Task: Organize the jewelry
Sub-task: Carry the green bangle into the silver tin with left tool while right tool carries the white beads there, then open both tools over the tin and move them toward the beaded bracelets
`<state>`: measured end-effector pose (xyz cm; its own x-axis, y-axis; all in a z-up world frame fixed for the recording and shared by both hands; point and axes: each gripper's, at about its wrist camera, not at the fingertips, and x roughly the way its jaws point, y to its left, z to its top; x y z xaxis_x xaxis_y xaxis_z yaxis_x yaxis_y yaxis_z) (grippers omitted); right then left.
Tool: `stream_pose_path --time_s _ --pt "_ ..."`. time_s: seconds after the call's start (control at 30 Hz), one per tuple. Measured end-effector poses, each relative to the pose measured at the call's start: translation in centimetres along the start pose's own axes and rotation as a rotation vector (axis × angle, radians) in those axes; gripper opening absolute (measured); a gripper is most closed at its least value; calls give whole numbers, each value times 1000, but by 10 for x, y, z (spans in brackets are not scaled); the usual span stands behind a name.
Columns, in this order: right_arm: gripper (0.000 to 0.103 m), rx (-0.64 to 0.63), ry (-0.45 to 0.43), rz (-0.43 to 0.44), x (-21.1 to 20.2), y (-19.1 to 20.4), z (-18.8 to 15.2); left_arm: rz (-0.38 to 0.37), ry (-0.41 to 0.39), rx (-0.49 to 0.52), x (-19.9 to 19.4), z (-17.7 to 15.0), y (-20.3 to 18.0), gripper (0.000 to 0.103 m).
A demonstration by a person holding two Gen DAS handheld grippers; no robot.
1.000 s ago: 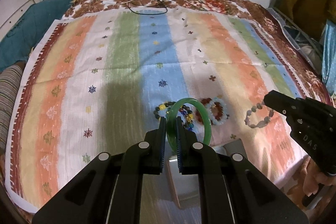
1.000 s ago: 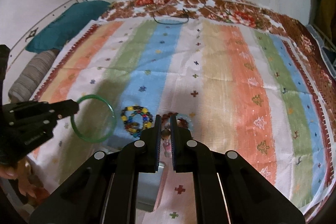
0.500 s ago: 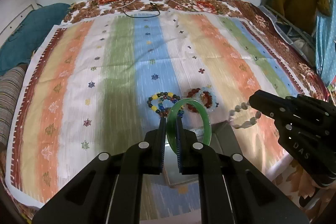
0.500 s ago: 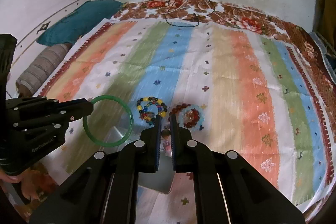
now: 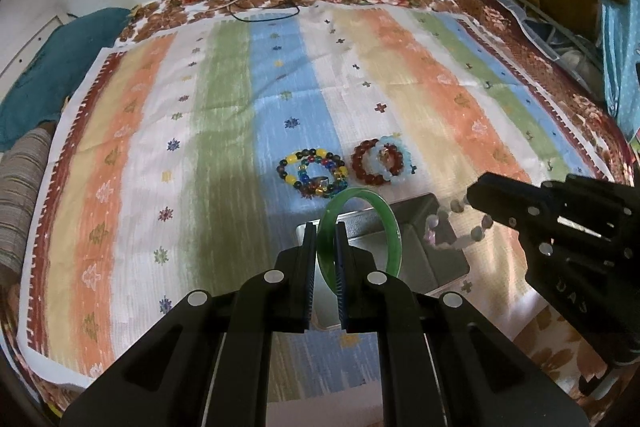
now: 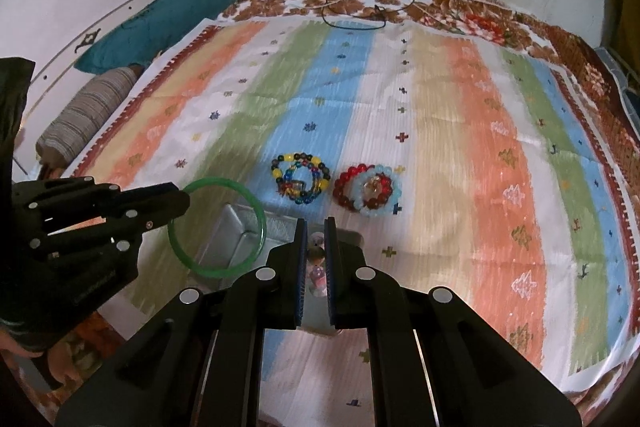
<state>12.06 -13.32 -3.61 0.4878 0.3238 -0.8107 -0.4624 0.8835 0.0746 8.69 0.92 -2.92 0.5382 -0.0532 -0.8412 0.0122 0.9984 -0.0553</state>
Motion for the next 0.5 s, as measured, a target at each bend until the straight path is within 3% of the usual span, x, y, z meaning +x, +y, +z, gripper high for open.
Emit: stream_pose_path --time_s 0.17,0.2,0.23,0.3,0.43,0.5 --pt "10 15 26 24 3 -2 -6 -10 45 -23 9 -3 1 10" --pt "12 17 29 18 3 -3 -7 -8 51 -38 10 -3 4 10" --pt "23 22 30 5 3 -5 -7 -3 53 -49 11 -2 7 10" --pt "44 35 24 -8 2 -9 -7 8 51 -80 11 0 14 20" --pt "45 65 21 -19 2 -19 -4 -1 44 -143 9 2 29 29" --pt "48 76 29 -22 5 -23 -3 -11 44 -166 9 3 35 42"
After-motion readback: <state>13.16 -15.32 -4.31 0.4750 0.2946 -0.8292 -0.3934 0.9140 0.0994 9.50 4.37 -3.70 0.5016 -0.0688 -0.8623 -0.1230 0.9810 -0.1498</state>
